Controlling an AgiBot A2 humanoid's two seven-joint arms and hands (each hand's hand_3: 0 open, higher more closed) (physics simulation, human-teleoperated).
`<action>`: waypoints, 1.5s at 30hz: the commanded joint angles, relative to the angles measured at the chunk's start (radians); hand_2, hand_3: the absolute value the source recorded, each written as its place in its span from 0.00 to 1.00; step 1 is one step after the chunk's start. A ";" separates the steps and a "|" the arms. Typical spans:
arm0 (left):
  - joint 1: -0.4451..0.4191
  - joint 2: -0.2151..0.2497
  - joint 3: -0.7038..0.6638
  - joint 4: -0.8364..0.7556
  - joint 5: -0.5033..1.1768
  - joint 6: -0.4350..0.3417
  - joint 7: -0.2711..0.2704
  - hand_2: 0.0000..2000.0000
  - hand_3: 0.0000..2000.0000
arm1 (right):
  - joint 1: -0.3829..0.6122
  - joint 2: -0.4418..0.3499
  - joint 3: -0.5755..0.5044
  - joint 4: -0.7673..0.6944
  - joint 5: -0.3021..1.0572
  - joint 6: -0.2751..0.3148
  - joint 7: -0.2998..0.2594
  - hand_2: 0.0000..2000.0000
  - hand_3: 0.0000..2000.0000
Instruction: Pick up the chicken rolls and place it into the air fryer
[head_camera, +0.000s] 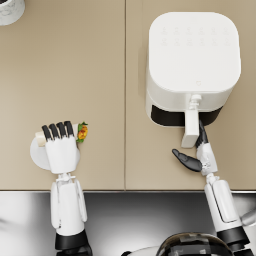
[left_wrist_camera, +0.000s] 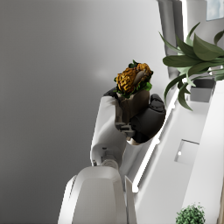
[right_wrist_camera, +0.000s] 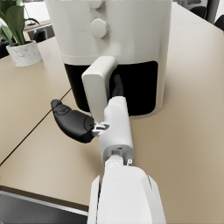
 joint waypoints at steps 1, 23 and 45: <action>0.029 -0.002 0.000 -0.029 0.000 0.000 0.000 1.00 1.00 | 0.031 -0.012 0.025 -0.045 0.000 -0.009 0.000 0.00 0.00; 0.088 0.026 0.152 -0.047 -0.001 -0.001 0.000 1.00 1.00 | 0.129 0.315 0.600 0.262 0.008 -0.084 0.000 1.00 1.00; 0.308 0.290 0.470 -0.049 -0.455 -0.003 0.000 1.00 1.00 | -0.232 0.248 0.604 0.585 0.004 -0.174 0.001 1.00 1.00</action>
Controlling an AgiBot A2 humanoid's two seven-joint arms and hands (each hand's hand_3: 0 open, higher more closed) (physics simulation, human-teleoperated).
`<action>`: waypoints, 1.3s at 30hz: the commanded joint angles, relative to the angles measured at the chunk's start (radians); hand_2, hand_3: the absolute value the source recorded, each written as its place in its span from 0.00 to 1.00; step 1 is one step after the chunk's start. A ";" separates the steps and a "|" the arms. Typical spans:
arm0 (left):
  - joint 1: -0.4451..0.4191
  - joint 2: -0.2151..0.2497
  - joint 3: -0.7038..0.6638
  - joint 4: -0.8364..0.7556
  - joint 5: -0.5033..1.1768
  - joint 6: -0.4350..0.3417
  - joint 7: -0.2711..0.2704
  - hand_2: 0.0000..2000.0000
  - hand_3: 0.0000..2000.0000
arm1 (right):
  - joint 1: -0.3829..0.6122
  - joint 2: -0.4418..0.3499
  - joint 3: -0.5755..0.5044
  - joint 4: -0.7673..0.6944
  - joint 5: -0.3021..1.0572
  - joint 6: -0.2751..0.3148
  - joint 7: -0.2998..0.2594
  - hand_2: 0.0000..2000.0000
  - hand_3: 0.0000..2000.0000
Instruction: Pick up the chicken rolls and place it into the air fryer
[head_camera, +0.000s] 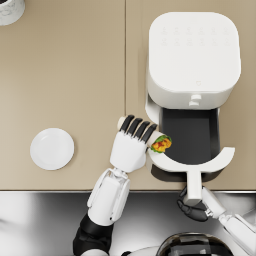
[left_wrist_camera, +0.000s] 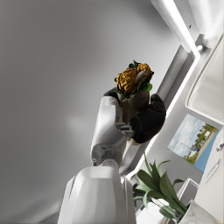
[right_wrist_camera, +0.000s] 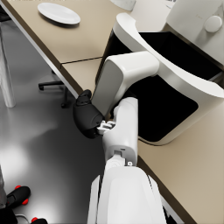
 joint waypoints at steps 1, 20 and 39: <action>0.099 0.085 0.054 0.064 -0.002 0.000 0.000 1.00 1.00 | -0.067 -0.439 0.084 0.066 0.000 -0.004 0.000 1.00 1.00; 0.148 0.107 0.190 0.226 -0.007 0.012 0.001 0.00 0.02 | -0.108 -0.432 0.087 0.102 0.000 0.076 -0.003 1.00 1.00; -0.209 -0.025 -0.403 -0.110 -0.007 0.040 0.002 0.00 0.00 | -0.015 -0.537 -0.078 0.033 0.003 0.411 -0.019 1.00 1.00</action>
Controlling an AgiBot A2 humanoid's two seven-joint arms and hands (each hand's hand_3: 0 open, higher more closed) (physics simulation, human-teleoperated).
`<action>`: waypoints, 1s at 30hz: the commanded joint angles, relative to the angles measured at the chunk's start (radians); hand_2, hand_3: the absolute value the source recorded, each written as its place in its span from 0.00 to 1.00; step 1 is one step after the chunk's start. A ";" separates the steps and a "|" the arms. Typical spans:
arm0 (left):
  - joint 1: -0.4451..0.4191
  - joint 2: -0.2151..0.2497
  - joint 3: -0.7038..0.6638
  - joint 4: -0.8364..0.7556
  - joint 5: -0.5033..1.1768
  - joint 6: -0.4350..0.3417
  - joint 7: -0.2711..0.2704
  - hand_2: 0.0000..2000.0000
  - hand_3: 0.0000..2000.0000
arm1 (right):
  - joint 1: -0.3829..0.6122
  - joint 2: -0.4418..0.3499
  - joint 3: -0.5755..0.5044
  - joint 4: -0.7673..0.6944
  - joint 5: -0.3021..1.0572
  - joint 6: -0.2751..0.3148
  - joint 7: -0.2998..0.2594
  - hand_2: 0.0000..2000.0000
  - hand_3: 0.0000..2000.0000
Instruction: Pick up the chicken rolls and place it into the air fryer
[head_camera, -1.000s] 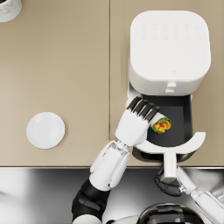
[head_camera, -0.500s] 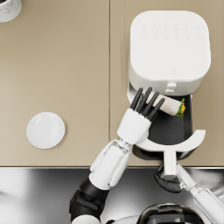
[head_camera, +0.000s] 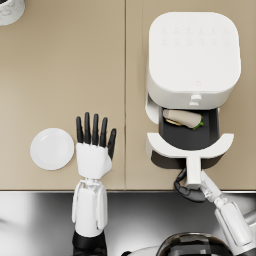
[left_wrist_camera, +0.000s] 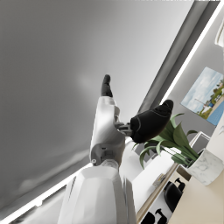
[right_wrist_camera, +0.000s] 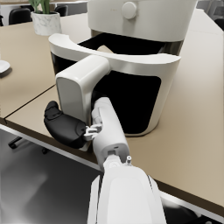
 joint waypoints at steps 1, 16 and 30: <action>-0.029 0.005 -0.116 -0.019 0.000 0.000 0.000 0.00 0.00 | 0.059 -0.121 0.308 0.242 0.000 0.008 0.000 1.00 1.00; -0.080 0.000 -0.218 -0.022 0.000 0.000 0.000 0.00 0.00 | 0.371 -0.124 0.273 -0.014 0.000 -0.030 0.008 1.00 1.00; -0.101 -0.018 -0.267 0.001 0.000 0.000 0.000 0.00 0.00 | 0.735 -0.122 0.459 -0.401 0.000 -0.022 0.020 1.00 1.00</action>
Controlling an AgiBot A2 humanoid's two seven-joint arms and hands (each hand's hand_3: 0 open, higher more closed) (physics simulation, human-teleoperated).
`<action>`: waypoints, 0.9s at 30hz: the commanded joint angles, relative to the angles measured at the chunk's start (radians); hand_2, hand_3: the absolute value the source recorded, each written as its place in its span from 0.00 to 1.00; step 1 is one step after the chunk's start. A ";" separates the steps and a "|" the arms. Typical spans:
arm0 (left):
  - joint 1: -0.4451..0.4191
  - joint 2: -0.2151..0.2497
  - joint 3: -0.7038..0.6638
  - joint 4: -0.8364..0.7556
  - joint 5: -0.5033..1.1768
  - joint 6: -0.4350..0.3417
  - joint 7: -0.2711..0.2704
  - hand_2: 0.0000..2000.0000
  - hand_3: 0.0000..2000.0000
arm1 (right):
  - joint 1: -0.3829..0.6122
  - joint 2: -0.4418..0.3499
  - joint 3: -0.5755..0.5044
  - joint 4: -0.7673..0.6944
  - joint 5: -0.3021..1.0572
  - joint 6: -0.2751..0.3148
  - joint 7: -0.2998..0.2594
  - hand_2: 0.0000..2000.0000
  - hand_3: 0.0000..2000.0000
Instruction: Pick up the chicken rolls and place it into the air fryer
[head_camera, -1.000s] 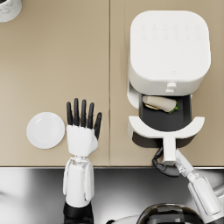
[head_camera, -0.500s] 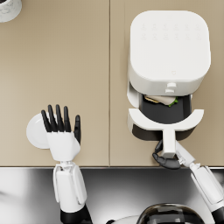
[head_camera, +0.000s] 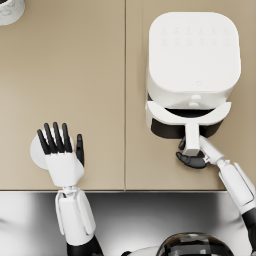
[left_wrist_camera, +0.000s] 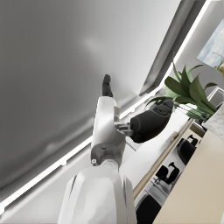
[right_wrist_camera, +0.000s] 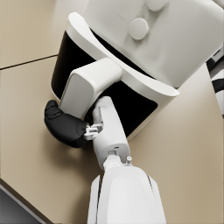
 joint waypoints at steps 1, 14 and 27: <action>0.009 -0.007 -0.008 -0.001 0.000 0.000 0.000 0.00 0.00 | 0.159 -0.244 0.066 0.024 0.000 -0.005 0.006 1.00 1.00; 0.001 -0.027 0.016 -0.012 0.000 0.000 0.000 0.00 0.00 | 0.272 -0.312 0.079 -0.194 -0.001 -0.013 0.020 1.00 1.00; -0.011 -0.037 0.030 -0.012 0.000 0.000 0.000 0.00 0.00 | 0.162 -0.119 -0.004 -0.274 -0.001 0.076 0.016 1.00 1.00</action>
